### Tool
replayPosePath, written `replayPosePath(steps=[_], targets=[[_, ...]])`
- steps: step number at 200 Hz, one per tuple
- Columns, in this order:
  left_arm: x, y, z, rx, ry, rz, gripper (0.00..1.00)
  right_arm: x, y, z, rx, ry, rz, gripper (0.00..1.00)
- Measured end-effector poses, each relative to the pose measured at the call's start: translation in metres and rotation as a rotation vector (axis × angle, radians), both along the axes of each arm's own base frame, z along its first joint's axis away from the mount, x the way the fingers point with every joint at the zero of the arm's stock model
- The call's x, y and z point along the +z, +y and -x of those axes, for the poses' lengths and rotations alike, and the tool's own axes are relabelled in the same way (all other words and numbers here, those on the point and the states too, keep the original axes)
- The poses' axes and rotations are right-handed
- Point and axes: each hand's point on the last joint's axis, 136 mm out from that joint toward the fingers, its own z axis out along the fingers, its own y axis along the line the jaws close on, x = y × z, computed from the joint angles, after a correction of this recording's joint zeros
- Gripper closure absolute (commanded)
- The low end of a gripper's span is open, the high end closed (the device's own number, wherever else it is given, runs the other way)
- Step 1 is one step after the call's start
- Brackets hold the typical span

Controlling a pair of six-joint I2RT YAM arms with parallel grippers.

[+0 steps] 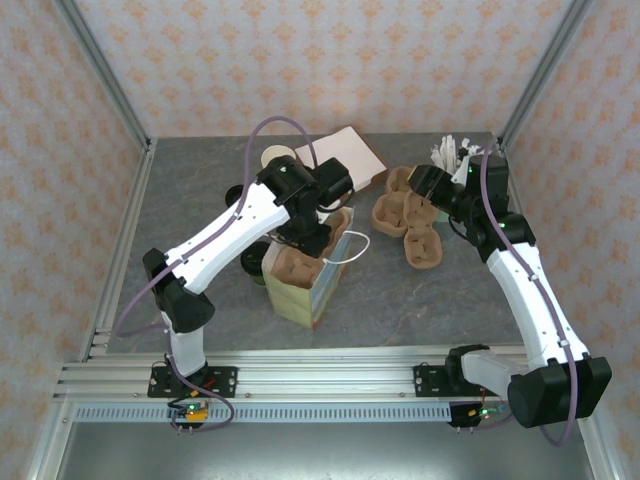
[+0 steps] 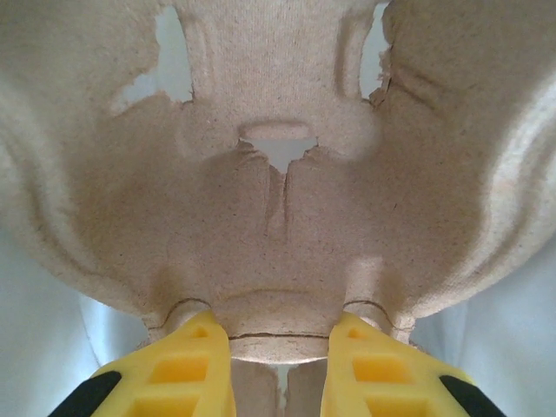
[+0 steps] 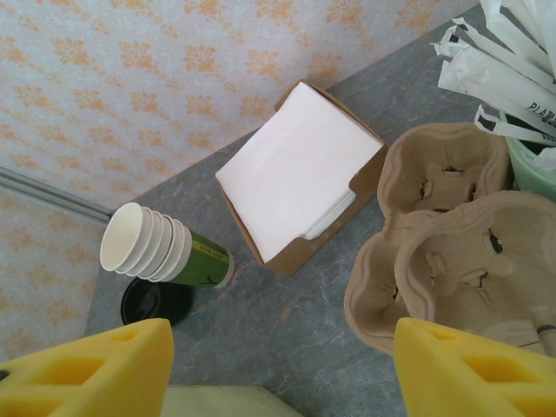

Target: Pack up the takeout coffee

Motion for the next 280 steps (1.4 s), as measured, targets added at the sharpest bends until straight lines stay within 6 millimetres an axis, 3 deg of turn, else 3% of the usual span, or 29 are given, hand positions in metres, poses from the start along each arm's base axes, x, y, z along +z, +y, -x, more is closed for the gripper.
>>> replayPosePath(steps=[96,164,188,242,280], targets=[[-0.017,0.010,0.012,0.000,0.060,-0.046,0.82,-0.007,0.001,0.000,0.003,0.016,0.001,0.32],[0.011,0.005,0.009,0.000,-0.003,0.030,0.82,-0.009,0.008,0.001,0.032,0.022,-0.003,0.32],[0.022,0.007,0.011,0.005,-0.029,0.058,0.83,-0.009,0.031,0.008,0.130,0.016,0.002,0.32],[0.030,0.009,0.016,0.013,-0.042,0.075,0.83,-0.009,0.113,0.034,0.488,0.008,0.008,0.33],[0.033,0.011,0.020,0.011,-0.045,0.079,0.83,-0.006,0.142,0.050,0.641,0.004,-0.023,0.31]])
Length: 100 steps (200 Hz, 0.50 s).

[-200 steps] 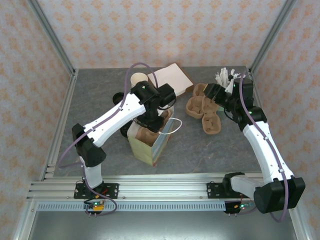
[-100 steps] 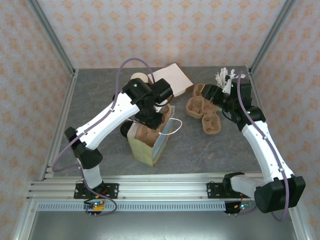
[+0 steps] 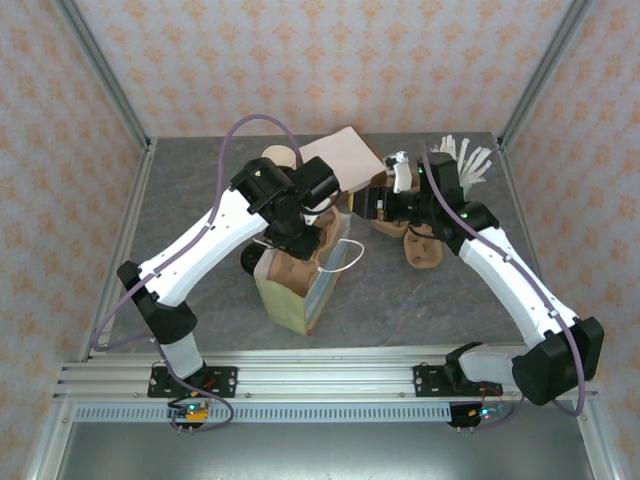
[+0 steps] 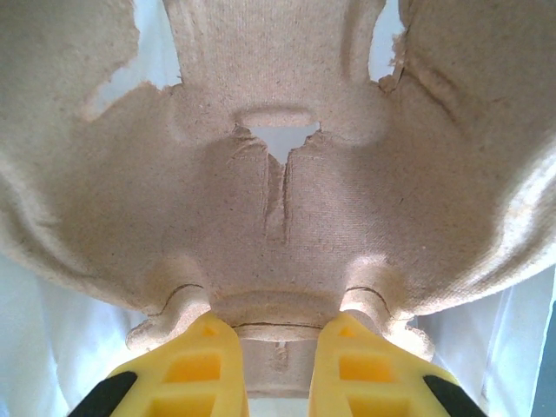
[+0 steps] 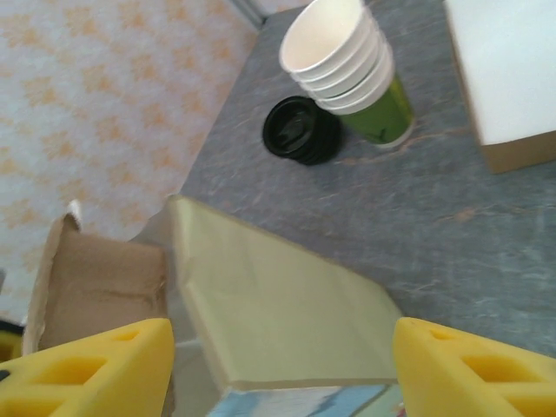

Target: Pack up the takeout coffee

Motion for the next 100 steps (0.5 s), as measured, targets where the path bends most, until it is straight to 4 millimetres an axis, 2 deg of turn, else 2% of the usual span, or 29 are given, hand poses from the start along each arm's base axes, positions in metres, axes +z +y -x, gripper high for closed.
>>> replayPosePath(steps=[37,61,100], targets=[[0.001,0.001,0.001,0.000,-0.002,0.002,0.83,0.005,0.008,0.010,0.065,-0.005,-0.024,0.26],[0.000,0.002,0.001,-0.001,0.001,-0.001,0.83,0.012,0.007,0.016,0.076,-0.025,-0.029,0.12],[0.000,0.002,0.001,-0.003,0.001,-0.002,0.83,0.016,0.009,0.024,0.108,-0.057,-0.016,0.06]])
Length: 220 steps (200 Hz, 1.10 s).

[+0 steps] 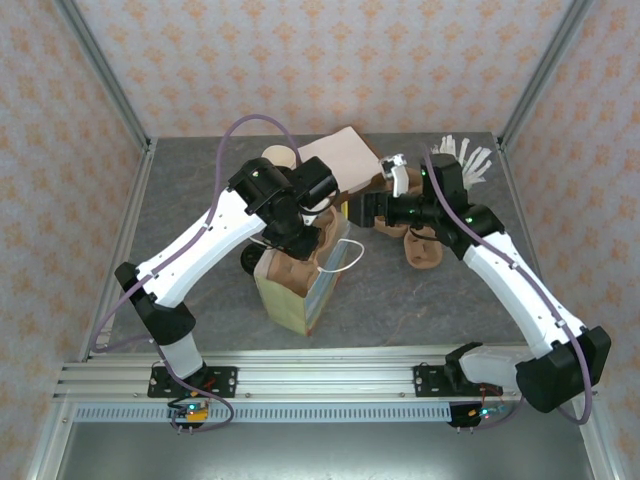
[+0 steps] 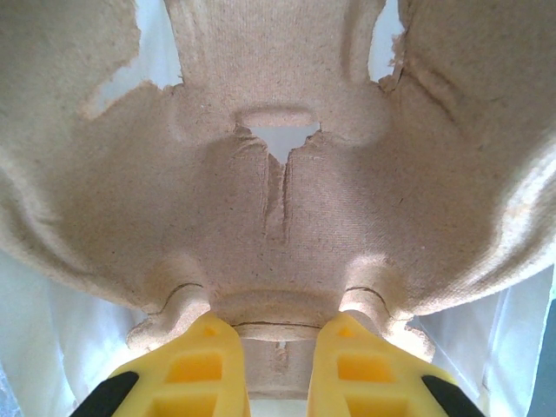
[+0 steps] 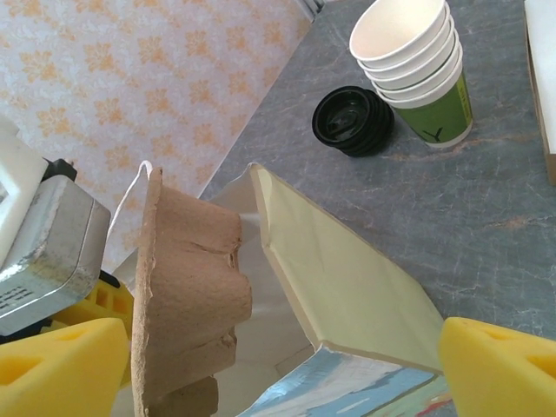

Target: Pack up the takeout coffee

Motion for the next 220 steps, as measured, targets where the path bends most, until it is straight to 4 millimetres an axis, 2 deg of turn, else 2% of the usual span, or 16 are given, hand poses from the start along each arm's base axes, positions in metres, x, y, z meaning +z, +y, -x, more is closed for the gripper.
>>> replayPosePath(steps=[65,134,164,194,220], targets=[[0.000,-0.001,0.001,-0.003,0.003,0.001,0.83,-0.011,0.012,0.006,0.049,0.018,0.031,0.07],[0.000,-0.001,0.001,-0.005,0.001,0.000,0.82,-0.023,0.008,-0.006,-0.004,0.048,0.080,0.08],[-0.003,-0.001,0.002,-0.016,0.001,-0.009,0.76,-0.026,-0.001,-0.015,-0.075,0.042,0.123,0.08],[-0.016,-0.002,0.001,-0.016,0.020,-0.029,0.75,-0.026,-0.016,-0.030,-0.190,0.020,0.174,0.08],[-0.023,-0.007,-0.007,-0.007,0.006,-0.004,0.75,-0.023,-0.035,-0.039,-0.302,0.006,0.208,0.07]])
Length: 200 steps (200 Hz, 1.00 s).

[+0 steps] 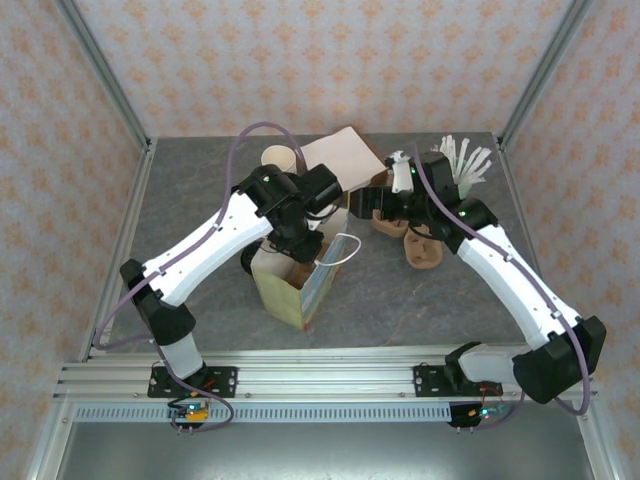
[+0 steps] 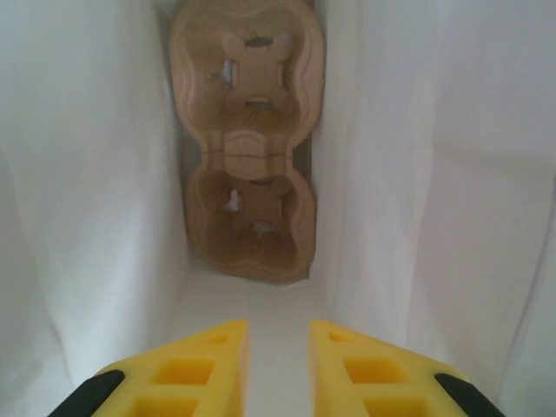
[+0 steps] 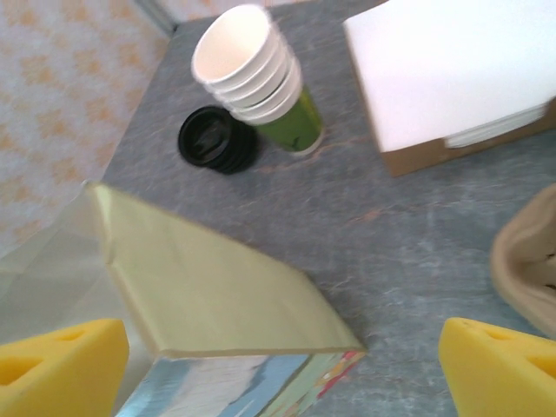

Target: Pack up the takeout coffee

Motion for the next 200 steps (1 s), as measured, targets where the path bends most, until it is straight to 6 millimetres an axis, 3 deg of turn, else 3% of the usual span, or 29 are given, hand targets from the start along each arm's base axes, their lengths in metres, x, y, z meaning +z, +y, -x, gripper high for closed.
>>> replayPosePath(steps=[33,62,118,200], targets=[[-0.001,-0.001,-0.015,0.033,-0.050,0.065,0.75,0.011,-0.032,-0.007,-0.151,-0.055,0.050,0.07],[0.004,0.006,-0.024,0.045,-0.101,0.093,0.73,0.013,-0.044,0.000,-0.186,-0.056,0.083,0.08],[-0.007,0.014,-0.028,0.037,-0.113,0.067,0.68,0.014,-0.039,0.017,-0.129,-0.046,0.042,0.08],[-0.033,0.009,-0.030,0.014,-0.075,0.019,0.62,0.002,-0.037,0.021,-0.107,-0.017,0.057,0.08]])
